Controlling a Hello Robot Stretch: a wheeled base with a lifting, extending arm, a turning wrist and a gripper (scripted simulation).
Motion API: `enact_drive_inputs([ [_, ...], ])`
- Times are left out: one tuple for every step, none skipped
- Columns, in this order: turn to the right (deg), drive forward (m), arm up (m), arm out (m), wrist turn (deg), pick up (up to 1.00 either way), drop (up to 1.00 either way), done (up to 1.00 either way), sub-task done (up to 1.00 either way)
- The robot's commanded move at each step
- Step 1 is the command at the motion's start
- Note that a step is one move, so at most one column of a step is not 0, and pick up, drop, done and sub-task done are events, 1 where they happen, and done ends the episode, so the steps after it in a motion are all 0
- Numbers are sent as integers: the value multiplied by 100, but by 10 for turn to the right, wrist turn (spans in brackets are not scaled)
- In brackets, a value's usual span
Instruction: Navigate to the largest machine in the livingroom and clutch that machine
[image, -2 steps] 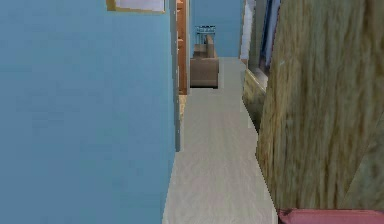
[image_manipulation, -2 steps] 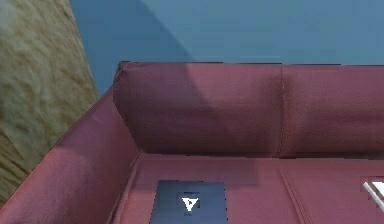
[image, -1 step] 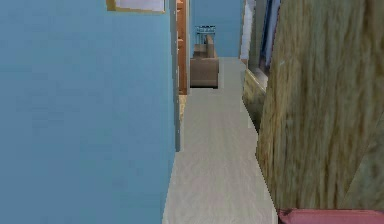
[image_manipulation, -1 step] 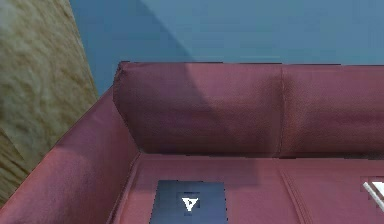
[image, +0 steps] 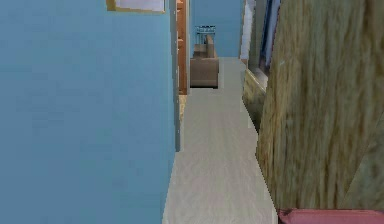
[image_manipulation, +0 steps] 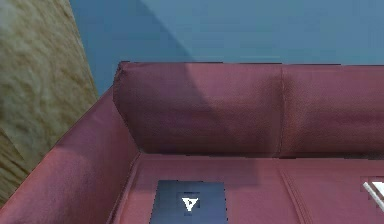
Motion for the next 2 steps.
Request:
enact_drive_inputs([
  [0,0,0,10,0,0,0,0,0],
  [0,0,0,0,450,0,0,0,0],
])
